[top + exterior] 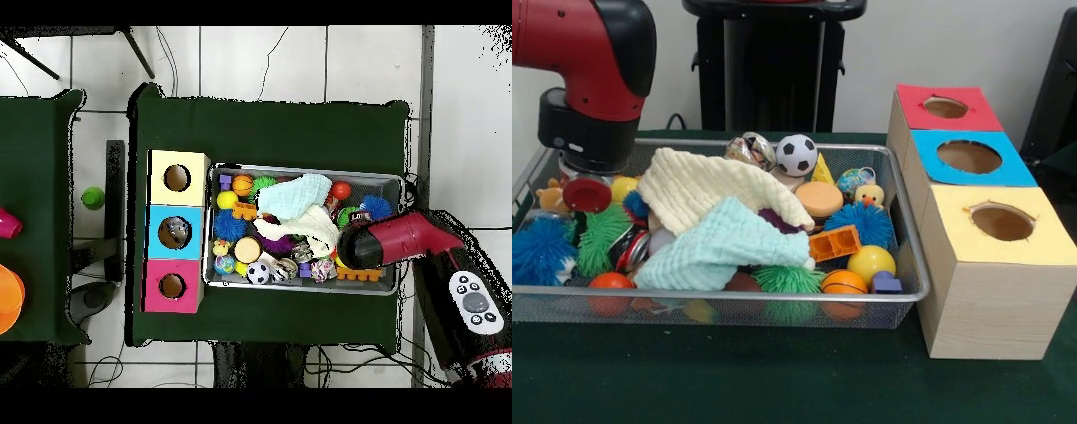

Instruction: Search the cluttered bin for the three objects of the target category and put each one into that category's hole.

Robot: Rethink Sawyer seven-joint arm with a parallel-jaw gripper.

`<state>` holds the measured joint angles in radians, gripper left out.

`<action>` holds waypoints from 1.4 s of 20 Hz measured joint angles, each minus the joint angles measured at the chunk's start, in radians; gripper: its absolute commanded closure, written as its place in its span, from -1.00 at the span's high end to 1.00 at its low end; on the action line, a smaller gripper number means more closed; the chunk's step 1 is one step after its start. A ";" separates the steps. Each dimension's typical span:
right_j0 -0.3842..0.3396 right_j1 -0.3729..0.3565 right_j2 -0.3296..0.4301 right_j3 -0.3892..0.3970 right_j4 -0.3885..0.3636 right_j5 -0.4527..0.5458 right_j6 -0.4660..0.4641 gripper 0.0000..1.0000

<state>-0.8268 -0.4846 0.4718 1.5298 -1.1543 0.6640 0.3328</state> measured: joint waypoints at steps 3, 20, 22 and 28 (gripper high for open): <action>0.016 -0.003 -0.013 -0.006 0.000 0.000 0.000 1.00; -0.005 -0.089 -0.030 -0.009 0.124 0.001 0.000 1.00; -0.004 -0.088 -0.035 -0.008 0.124 0.001 0.000 1.00; 0.005 -0.058 -0.080 -0.009 0.123 0.016 0.000 1.00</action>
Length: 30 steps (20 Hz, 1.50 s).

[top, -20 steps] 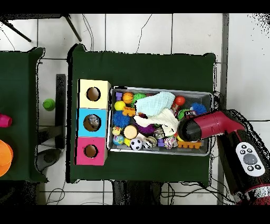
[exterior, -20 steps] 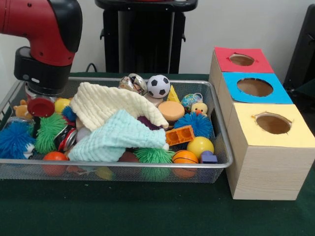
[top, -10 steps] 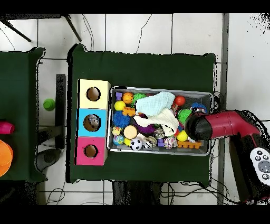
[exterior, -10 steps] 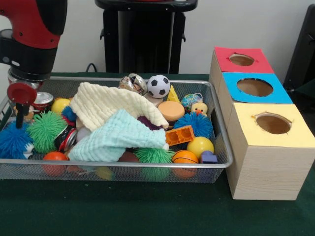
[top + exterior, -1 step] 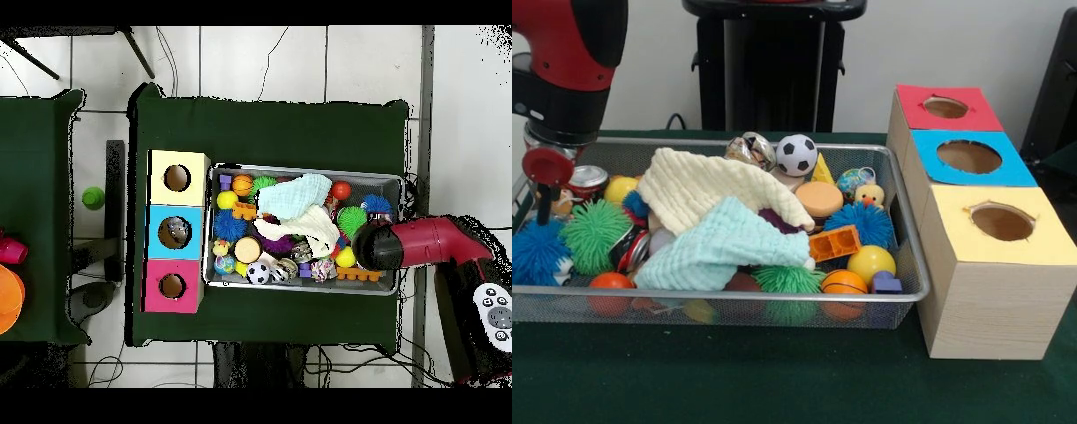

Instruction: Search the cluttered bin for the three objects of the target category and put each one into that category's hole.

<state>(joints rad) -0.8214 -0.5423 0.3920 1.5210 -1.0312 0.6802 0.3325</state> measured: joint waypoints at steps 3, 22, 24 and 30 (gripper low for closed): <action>0.005 0.019 -0.014 -0.006 0.000 0.006 0.000 1.00; 0.044 0.037 -0.051 -0.036 0.000 0.006 0.000 1.00; 0.044 0.039 -0.052 -0.040 0.001 0.006 0.000 1.00; 0.043 0.052 -0.057 -0.061 0.001 0.006 0.000 1.00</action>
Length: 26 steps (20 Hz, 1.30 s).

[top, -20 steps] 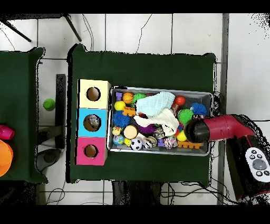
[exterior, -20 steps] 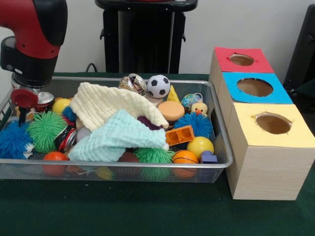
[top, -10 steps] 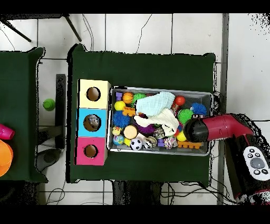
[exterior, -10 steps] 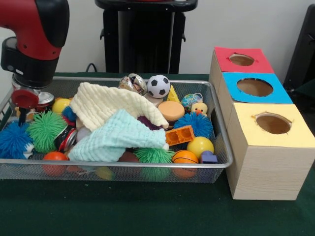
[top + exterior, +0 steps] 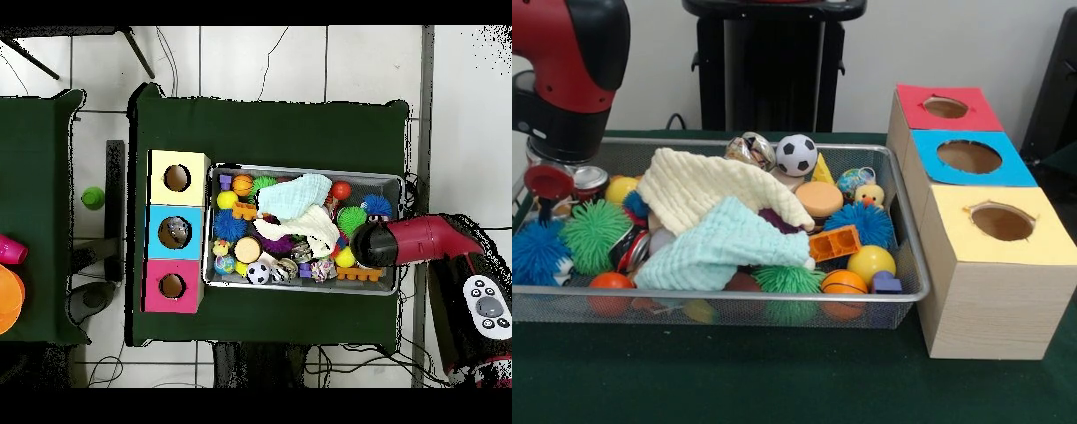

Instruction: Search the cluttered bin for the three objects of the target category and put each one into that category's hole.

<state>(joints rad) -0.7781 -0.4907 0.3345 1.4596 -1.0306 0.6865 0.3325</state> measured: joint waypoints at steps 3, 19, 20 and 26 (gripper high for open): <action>-0.001 0.006 -0.001 -0.009 0.000 -0.001 0.000 -1.00; -0.014 0.005 0.004 -0.009 0.016 0.000 0.000 -1.00; -0.017 0.004 0.006 -0.008 0.020 0.000 0.000 -1.00; -0.115 -0.025 0.061 0.036 0.117 0.000 0.000 -1.00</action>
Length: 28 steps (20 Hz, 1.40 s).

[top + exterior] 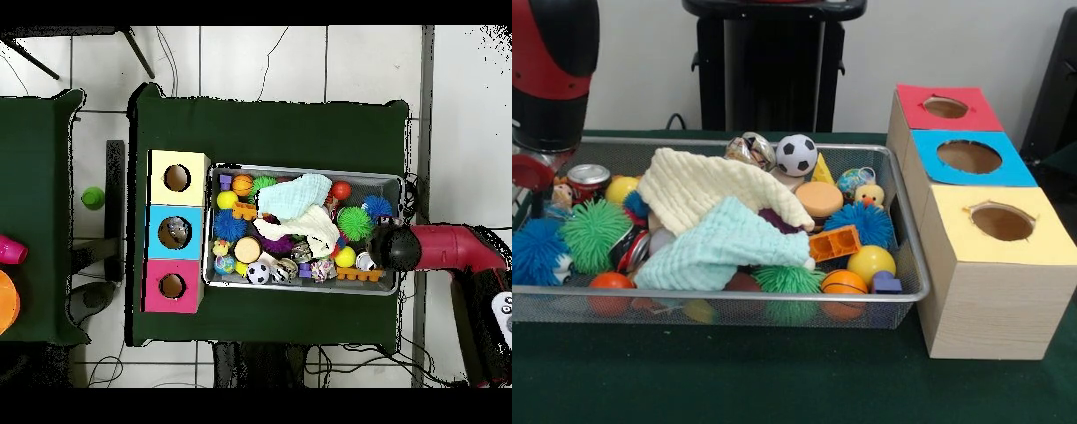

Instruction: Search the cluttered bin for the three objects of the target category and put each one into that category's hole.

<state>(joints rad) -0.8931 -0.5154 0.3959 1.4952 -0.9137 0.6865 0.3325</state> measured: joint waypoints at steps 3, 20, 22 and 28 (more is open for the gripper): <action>-0.058 -0.017 0.034 0.031 0.050 0.000 0.000 -1.00; -0.208 -0.045 0.220 0.110 0.242 0.163 0.000 -1.00; -0.218 -0.045 0.243 0.118 0.261 0.185 0.000 -1.00; -0.248 -0.046 0.311 0.142 0.316 0.224 -0.001 -1.00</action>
<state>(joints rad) -1.1406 -0.5611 0.7070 1.6371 -0.5979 0.9108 0.3319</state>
